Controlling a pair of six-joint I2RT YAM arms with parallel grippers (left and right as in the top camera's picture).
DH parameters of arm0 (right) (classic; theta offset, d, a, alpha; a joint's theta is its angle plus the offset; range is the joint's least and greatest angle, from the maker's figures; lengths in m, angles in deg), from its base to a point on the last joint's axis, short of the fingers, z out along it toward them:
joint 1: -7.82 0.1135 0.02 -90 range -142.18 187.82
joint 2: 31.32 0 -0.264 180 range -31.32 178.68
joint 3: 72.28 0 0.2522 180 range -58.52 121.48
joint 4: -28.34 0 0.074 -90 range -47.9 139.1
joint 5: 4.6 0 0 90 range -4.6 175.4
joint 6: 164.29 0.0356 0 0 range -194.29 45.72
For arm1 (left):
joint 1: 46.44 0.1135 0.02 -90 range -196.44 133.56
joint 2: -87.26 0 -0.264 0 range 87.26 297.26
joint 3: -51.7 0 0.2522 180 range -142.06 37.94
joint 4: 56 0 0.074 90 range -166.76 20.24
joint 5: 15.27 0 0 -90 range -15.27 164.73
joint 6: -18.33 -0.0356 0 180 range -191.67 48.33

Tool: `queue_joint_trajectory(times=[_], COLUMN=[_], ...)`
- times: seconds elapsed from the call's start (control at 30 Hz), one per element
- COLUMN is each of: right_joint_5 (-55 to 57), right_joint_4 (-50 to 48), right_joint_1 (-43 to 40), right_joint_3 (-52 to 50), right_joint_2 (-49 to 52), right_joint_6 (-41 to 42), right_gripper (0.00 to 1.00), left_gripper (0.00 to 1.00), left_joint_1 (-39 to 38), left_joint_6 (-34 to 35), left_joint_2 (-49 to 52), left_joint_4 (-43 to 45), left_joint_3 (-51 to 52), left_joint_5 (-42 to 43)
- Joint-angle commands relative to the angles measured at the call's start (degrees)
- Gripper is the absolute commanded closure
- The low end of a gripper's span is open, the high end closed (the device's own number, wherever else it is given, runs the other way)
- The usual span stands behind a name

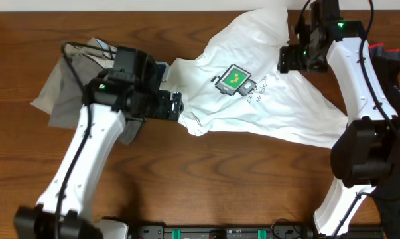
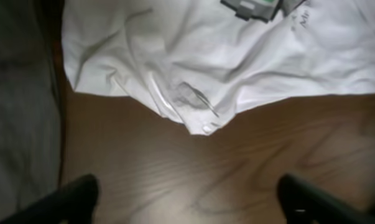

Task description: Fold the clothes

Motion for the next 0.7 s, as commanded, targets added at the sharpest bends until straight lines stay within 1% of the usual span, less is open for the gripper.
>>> queue_joint_trajectory(times=[0.0,0.03,0.07,0.2,0.37,0.47,0.5,0.53,0.6,0.67], right_joint_5=[-2.3,-2.3,-2.3,-2.1,3.5,3.9,3.9,3.9,5.0,7.5], right_joint_4=[2.0,2.4,2.7,3.3,-1.5,-4.0,-5.6,-7.3,-11.1,-14.2], right_joint_1=[-0.3,-0.8,-1.4,-4.6,-11.3,-16.0,-17.4,-18.9,-22.0,-24.9], right_joint_3=[-0.3,-0.5,-1.0,-4.1,-12.0,-16.0,-17.2,-18.3,-20.9,-23.5], right_joint_2=[-0.2,-0.2,-0.1,0.0,0.0,0.0,0.0,0.0,0.0,0.1], right_joint_6=[2.2,3.0,3.9,6.0,10.7,11.8,12.1,12.3,13.1,15.3], right_gripper=[0.23,0.3,0.34,0.33,0.33,0.37,0.4,0.48,0.68,0.82], left_gripper=[0.18,0.19,0.19,0.19,0.19,0.19,0.19,0.19,0.18,0.18], left_joint_1=[-0.1,-0.1,-0.1,-0.5,-2.0,-2.9,-3.2,-3.4,-3.9,-4.2], left_joint_6=[-1.2,-1.2,-1.0,-1.0,-1.0,-1.0,-1.0,-1.0,-1.0,-1.0], left_joint_2=[4.5,5.5,6.5,9.0,9.4,9.4,9.4,9.4,9.4,9.4], left_joint_4=[0.0,-0.2,-0.2,-0.2,-0.6,-0.9,-1.0,-1.0,-1.0,-1.0], left_joint_3=[0.0,0.0,0.0,0.0,0.0,0.0,0.0,0.0,0.0,0.0], left_joint_5=[-0.3,-0.3,-0.1,-0.1,-0.1,-0.1,-0.1,-0.2,-0.2,-0.2])
